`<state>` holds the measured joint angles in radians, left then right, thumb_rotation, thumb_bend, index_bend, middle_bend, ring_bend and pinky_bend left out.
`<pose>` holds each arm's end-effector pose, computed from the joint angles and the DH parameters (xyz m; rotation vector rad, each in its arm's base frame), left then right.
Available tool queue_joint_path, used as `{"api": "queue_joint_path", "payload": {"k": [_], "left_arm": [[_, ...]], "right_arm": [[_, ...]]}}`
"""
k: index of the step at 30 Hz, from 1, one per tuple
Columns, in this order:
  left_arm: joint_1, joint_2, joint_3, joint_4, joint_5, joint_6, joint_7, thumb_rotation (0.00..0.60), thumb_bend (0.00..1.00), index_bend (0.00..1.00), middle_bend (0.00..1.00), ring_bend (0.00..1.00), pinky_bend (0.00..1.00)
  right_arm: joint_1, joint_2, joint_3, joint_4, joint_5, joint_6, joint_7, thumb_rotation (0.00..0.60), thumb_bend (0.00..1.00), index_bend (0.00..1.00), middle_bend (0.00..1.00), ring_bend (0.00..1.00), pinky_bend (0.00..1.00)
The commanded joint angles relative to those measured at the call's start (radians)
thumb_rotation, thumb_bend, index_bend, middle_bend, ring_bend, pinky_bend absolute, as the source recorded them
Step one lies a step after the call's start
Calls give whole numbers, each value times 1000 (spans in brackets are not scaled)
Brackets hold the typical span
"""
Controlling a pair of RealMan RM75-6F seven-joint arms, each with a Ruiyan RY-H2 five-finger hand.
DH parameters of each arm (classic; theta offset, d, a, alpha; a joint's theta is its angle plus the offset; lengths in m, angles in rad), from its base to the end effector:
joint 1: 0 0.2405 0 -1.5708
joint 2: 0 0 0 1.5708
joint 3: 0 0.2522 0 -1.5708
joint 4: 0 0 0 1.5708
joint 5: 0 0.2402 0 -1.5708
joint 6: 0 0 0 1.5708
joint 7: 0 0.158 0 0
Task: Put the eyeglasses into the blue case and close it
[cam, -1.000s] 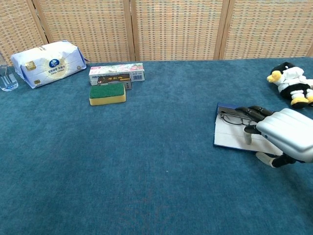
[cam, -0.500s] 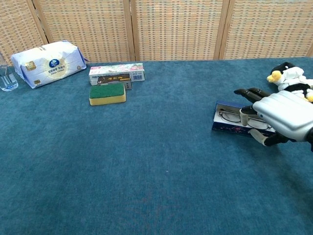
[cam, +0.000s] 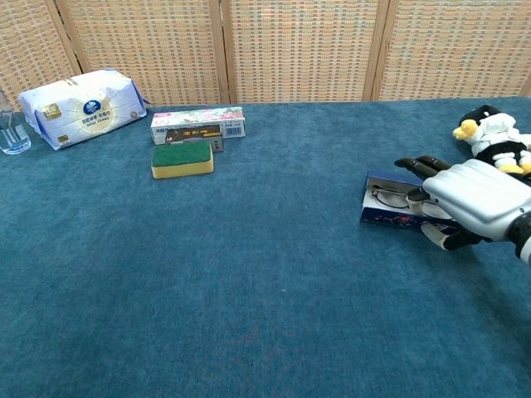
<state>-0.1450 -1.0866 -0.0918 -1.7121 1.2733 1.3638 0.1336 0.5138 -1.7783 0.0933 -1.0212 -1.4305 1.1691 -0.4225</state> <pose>-0.3221 0.2214 0.1294 -1.3119 -0.9900 -0.7549 -0.2407 -0.3269 -0.0749 1.7982 -0.5401 0.7342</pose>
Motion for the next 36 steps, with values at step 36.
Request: {"api": "queue_joint_path", "payload": {"k": [36], "left_arm": [[-1,-8,6,-1,3,2,19,600,0,0,0,0,0]], "right_arm": [[-117,233,-176,-273,-248,189,57,600,569,712,89,0,115]]}}
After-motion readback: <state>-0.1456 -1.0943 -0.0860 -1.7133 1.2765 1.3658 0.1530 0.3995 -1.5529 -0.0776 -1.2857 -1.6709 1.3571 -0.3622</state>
